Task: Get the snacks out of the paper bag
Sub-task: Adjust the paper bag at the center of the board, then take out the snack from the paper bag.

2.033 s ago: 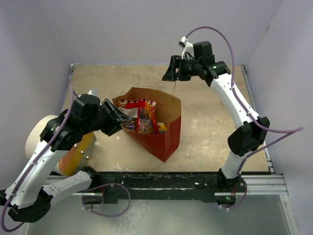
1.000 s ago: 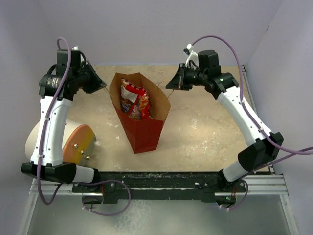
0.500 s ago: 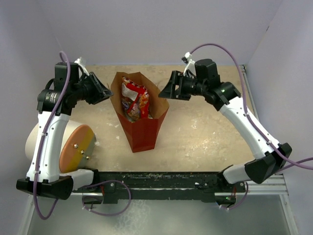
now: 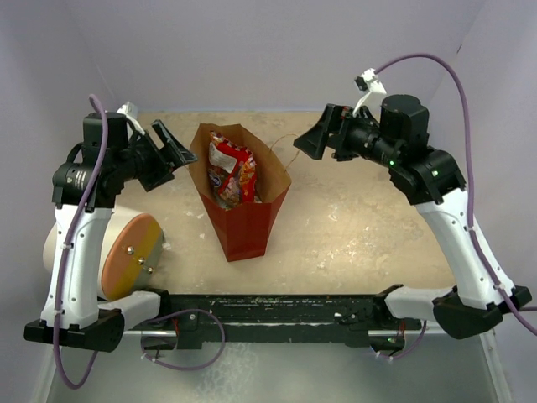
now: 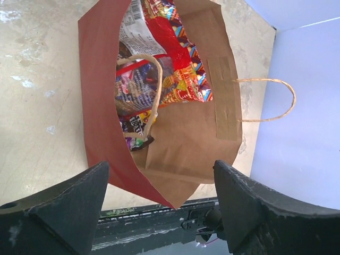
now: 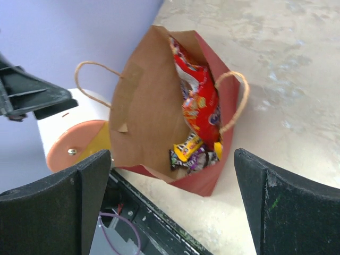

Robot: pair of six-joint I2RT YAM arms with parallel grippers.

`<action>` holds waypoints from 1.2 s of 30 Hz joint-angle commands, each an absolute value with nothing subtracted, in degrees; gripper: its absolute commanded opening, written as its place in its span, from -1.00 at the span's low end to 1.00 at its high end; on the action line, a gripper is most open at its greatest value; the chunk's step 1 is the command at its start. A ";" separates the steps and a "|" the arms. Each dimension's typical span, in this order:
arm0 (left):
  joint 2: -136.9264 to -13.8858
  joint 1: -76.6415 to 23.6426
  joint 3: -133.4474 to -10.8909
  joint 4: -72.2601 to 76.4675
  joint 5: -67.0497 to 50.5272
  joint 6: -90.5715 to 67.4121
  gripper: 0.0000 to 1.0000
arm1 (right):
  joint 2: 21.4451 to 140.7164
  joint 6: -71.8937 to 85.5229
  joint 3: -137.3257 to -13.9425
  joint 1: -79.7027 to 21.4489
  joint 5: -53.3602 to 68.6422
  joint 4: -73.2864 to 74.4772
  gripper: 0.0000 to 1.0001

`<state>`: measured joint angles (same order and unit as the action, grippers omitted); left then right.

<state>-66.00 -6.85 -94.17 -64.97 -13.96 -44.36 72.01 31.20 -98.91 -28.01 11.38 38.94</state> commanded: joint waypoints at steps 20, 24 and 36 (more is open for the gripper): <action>-77.13 -6.50 -99.81 -65.27 -11.27 -40.73 -0.16 | 96.08 25.40 -112.22 -45.38 -7.05 39.67 0.84; -76.72 -6.44 -100.20 -65.23 -10.75 -38.31 -0.43 | 99.78 27.22 -113.79 -46.23 -12.82 41.52 0.74; -73.62 -6.50 -94.24 -61.45 -13.32 -35.98 -0.96 | 110.37 33.34 -119.07 -46.37 -12.72 42.96 0.04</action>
<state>-75.29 -6.79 -94.83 -64.29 -11.07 -37.32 108.68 30.30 -113.49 -46.37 -9.78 41.15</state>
